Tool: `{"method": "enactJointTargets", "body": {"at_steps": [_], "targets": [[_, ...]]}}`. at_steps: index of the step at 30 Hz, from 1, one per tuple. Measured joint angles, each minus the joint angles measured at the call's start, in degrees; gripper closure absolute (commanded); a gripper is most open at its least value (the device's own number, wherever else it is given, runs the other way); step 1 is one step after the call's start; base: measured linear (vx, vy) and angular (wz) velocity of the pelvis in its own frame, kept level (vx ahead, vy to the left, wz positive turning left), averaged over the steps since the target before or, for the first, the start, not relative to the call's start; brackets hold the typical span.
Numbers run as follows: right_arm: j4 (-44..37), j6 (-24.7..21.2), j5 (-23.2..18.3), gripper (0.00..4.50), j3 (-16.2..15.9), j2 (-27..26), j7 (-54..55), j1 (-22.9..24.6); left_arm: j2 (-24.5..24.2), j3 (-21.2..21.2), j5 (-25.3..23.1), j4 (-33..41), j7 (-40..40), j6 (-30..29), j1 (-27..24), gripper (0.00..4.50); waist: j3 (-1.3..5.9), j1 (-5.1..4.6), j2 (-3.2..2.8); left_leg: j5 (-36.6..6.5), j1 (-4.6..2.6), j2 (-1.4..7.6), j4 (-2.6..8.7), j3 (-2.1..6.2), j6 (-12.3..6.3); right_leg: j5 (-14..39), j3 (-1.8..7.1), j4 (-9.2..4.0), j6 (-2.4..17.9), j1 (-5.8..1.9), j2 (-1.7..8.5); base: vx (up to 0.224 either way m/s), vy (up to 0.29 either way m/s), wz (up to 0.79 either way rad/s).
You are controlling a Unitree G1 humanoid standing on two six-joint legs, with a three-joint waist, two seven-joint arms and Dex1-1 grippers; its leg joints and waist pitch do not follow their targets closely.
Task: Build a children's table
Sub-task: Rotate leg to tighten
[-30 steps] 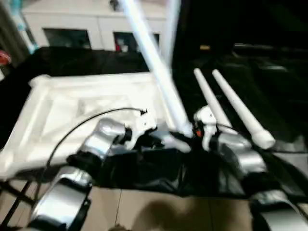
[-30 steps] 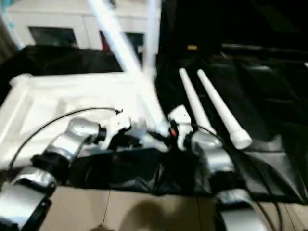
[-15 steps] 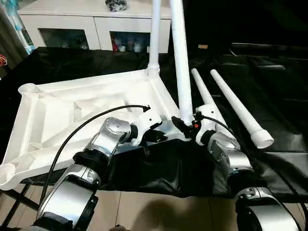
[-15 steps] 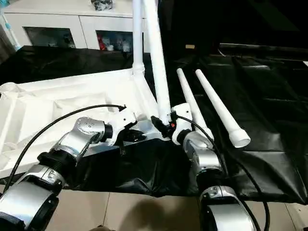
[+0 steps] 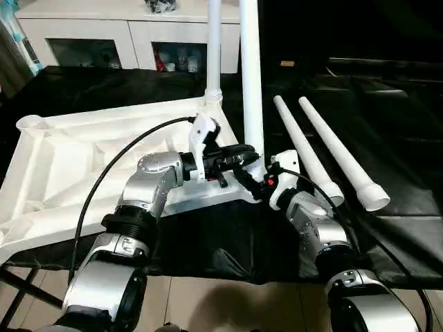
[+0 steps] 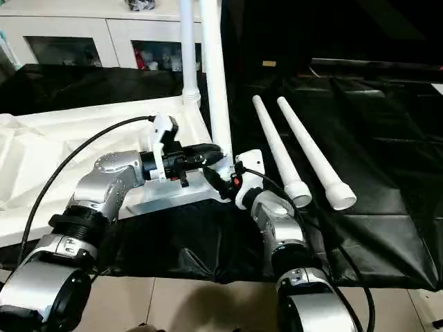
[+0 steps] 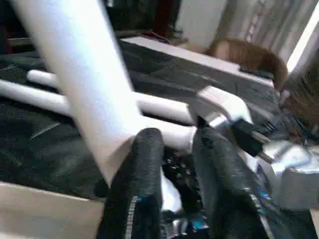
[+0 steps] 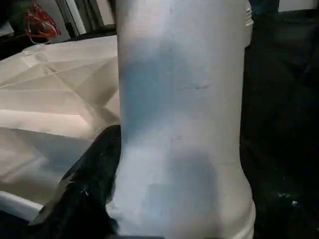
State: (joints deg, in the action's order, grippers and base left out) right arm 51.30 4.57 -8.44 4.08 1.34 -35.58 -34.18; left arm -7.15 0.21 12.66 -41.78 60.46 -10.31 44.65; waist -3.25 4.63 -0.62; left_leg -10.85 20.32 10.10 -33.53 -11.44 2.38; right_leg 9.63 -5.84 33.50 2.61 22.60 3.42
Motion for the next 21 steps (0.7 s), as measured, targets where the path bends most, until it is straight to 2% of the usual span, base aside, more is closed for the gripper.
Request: {"method": "enactJointTargets", "body": {"at_steps": [5,13,21], "targets": [[0.59,0.27,-0.80,1.80,0.24,0.06,0.04,-0.29,1.39,2.62,1.14,-4.44,-3.61,-0.50,2.95,2.54,-0.01,0.01,-0.03,0.00,-0.01,-0.02,-0.02,0.00,0.00,0.08,0.02,-0.01,-0.14,-0.04,0.01,0.000,0.000,0.00],[1.18,1.24,-0.69,1.80,0.37,0.11,-0.62,-0.29,1.70,6.43,5.37,-6.27,-5.79,-5.31,5.10,2.07,-0.02,0.07,-0.10,-0.01,0.00,-0.02,-0.01,0.00,0.00,0.02,0.02,-0.01,-0.04,-0.02,0.01,0.000,0.000,0.00],[1.63,1.88,-1.02,1.80,0.50,0.79,-0.96,-0.30,3.97,8.63,7.40,-10.42,-6.81,-6.47,7.63,1.27,-0.02,0.50,-0.10,0.00,0.05,-0.02,-0.05,0.00,0.00,0.08,0.01,-0.02,-0.13,-0.02,0.02,0.000,0.000,0.00]]}}
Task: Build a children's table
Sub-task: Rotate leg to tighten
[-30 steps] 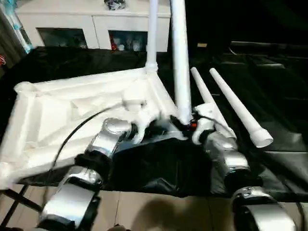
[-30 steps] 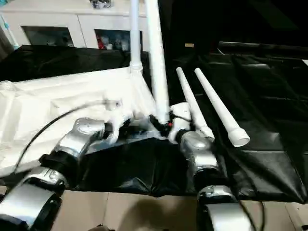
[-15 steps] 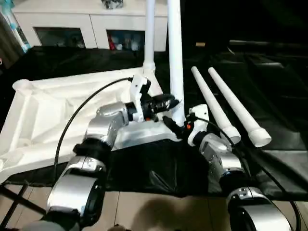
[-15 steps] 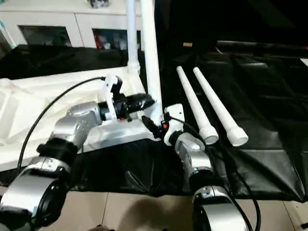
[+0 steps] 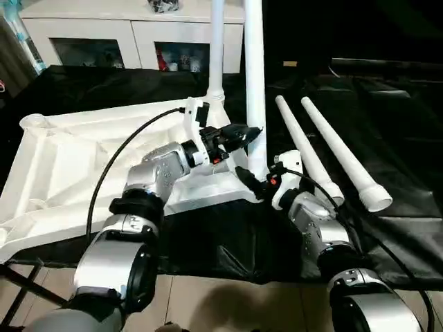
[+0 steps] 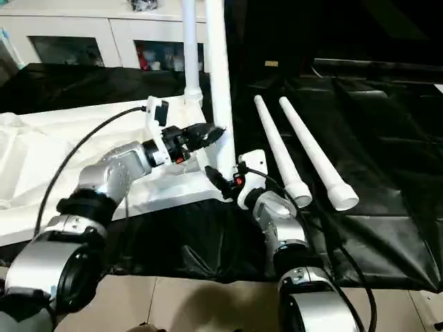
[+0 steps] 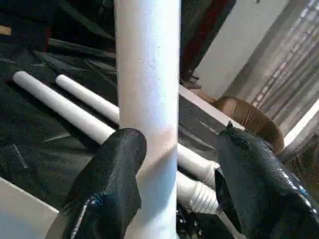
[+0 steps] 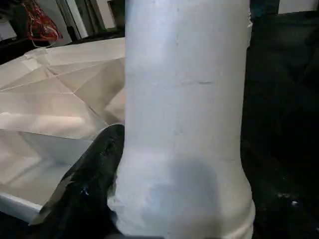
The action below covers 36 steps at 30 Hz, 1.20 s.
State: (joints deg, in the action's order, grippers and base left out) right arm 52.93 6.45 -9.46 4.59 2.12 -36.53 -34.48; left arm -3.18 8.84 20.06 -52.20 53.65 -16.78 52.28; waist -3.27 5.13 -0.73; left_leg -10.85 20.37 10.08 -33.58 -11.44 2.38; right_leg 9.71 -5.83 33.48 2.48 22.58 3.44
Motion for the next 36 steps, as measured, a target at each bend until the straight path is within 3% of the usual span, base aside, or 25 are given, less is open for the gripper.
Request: {"method": "enactJointTargets", "body": {"at_steps": [6,14,15,26,36], "targets": [[0.15,0.46,0.30,1.80,-0.30,0.23,-0.82,0.02,2.81,0.32,-1.04,-4.35,-5.56,2.68,2.58,1.23,0.00,-0.10,-0.01,-0.01,0.05,-0.01,0.04,0.00,0.00,0.00,0.00,-0.05,-0.01,0.02,0.01,0.000,0.000,0.00],[0.16,1.33,0.56,1.80,-0.67,0.33,-1.62,0.01,4.26,2.85,1.27,-6.07,-5.95,2.70,4.68,1.23,-0.02,-0.20,-0.03,0.03,0.26,0.01,0.11,0.00,-0.08,-0.13,-0.02,-0.04,0.22,0.32,-0.03,0.000,0.000,0.00],[0.16,1.41,0.64,1.80,-0.67,0.37,-1.62,0.01,4.25,3.32,1.81,-6.08,-5.51,2.22,4.68,1.51,-0.02,-0.18,-0.04,0.03,0.28,0.01,0.10,0.00,-0.08,-0.13,-0.02,-0.04,0.22,0.32,-0.03,0.000,0.000,0.00],[0.80,1.79,1.12,1.80,-0.77,0.54,-2.16,-0.31,3.57,3.16,1.48,-6.13,-4.47,2.00,4.80,2.29,-0.03,-0.17,-0.04,0.03,0.29,0.02,0.10,0.00,-0.08,-0.12,-0.02,-0.04,0.21,0.33,-0.03,0.000,0.000,0.00],[1.27,1.90,1.09,1.80,-0.69,0.92,-2.52,-0.56,3.93,2.37,0.18,-6.10,-4.81,3.65,4.86,2.44,-0.03,-0.04,-0.05,0.00,0.30,0.02,0.08,0.00,-0.04,-0.14,-0.02,-0.04,0.24,0.32,-0.03,0.000,0.000,0.00]]}}
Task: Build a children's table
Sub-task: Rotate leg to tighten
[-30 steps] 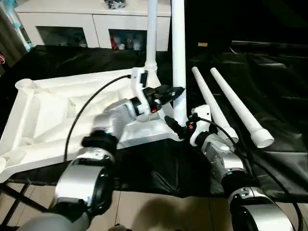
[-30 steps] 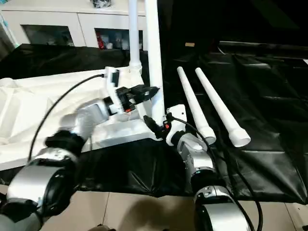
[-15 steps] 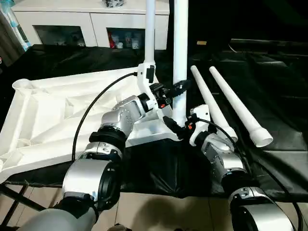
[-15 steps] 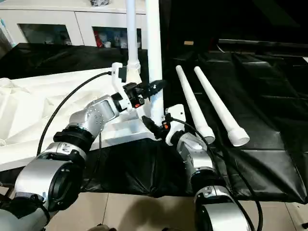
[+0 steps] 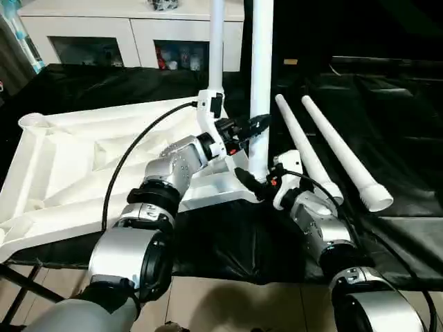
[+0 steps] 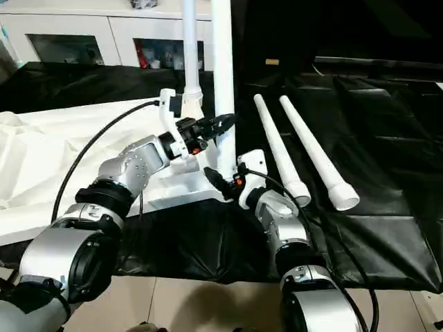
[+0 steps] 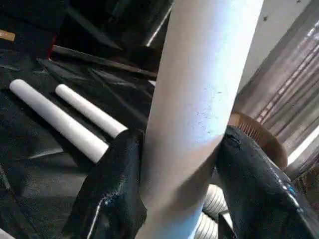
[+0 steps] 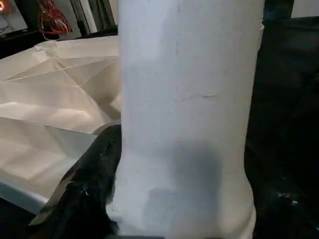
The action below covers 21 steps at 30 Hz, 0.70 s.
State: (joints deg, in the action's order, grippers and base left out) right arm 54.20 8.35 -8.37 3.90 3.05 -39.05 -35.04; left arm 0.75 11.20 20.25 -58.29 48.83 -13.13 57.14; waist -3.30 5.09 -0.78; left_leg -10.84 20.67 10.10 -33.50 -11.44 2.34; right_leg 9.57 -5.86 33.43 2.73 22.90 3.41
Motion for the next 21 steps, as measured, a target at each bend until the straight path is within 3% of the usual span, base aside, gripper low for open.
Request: {"method": "enactJointTargets", "body": {"at_steps": [21], "targets": [[0.06,0.71,0.03,1.80,-0.02,0.24,0.08,0.00,0.12,-0.36,-0.33,0.57,-0.31,0.00,-0.01,2.46,-0.06,0.06,-0.10,0.00,0.08,0.00,-0.04,0.01,0.01,-0.02,-0.01,0.00,0.03,0.01,0.01,0.000,0.000,0.00]]}}
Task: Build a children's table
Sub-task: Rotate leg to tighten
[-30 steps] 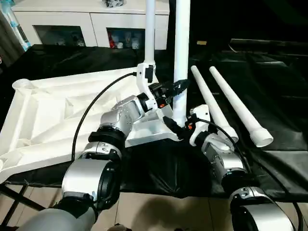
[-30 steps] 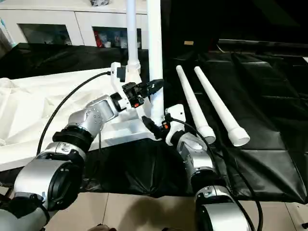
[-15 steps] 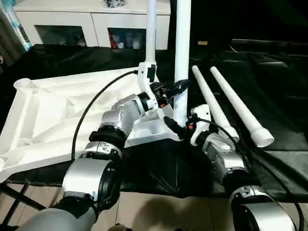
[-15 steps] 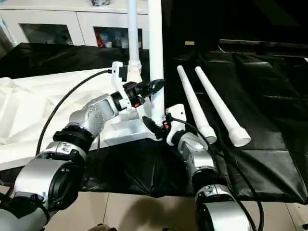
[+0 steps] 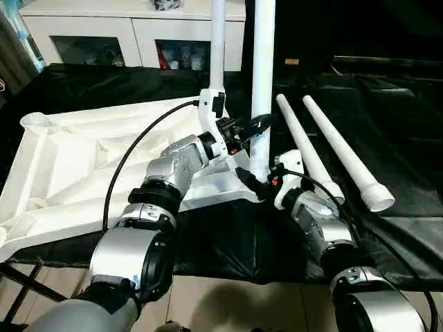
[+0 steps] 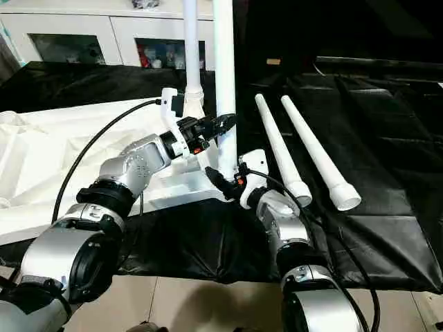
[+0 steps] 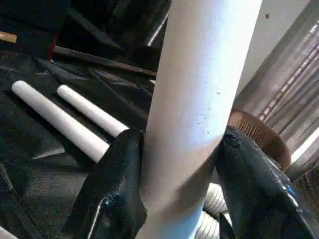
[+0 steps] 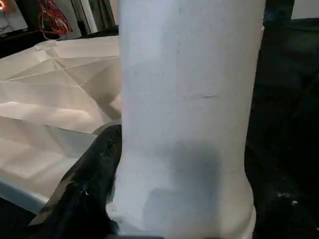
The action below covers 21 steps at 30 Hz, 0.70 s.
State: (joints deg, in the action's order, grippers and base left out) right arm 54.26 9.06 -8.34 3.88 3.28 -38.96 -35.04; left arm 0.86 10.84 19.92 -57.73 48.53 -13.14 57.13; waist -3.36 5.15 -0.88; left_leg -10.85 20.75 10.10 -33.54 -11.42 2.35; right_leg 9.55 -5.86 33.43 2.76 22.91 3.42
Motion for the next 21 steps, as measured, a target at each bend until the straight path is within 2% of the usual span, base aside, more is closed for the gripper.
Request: {"method": "enactJointTargets", "body": {"at_steps": [13,14,15,17,21], "targets": [[0.00,0.00,-0.02,1.80,0.00,0.02,-0.19,0.00,0.00,-0.05,-0.07,0.08,-0.02,0.03,-0.01,2.47,-0.01,0.00,-0.01,0.00,0.01,0.00,0.00,0.00,0.00,0.00,0.00,0.00,0.00,0.00,0.00,0.000,0.000,0.00],[-1.99,-1.70,-0.42,1.80,-0.07,1.10,-1.13,0.50,-0.18,-0.42,-0.48,0.89,-0.60,0.27,-0.09,2.47,-0.15,0.00,0.37,0.00,0.03,-0.01,0.02,-0.03,0.00,0.00,0.01,0.01,-0.01,0.03,0.02,0.000,0.000,0.00],[-5.57,-4.83,-1.41,1.80,-0.33,2.77,-3.33,1.59,-0.27,-1.40,-1.41,2.52,-1.53,0.70,-0.14,2.47,-0.32,0.67,0.52,0.05,0.23,0.02,-0.03,0.08,-0.05,0.02,-0.12,0.01,-0.03,0.12,0.03,0.000,0.000,0.00],[-8.98,-7.76,-1.91,1.80,-0.75,5.07,-5.49,1.81,-0.54,-1.70,-1.66,3.81,-2.19,1.12,-0.21,2.53,-0.38,1.27,0.57,0.17,0.42,0.06,-0.10,0.06,-0.29,0.01,-0.14,-0.01,-0.03,0.26,0.03,0.000,0.000,0.00],[-12.13,-9.59,-2.62,1.80,-0.82,5.70,-6.30,1.79,-0.87,-1.74,-1.62,5.68,-2.53,1.76,-0.17,2.62,-0.35,1.89,0.54,0.01,0.50,0.06,-0.07,0.01,-0.53,0.10,-0.14,-0.12,-0.09,0.31,0.03,0.000,0.000,0.00]]}}
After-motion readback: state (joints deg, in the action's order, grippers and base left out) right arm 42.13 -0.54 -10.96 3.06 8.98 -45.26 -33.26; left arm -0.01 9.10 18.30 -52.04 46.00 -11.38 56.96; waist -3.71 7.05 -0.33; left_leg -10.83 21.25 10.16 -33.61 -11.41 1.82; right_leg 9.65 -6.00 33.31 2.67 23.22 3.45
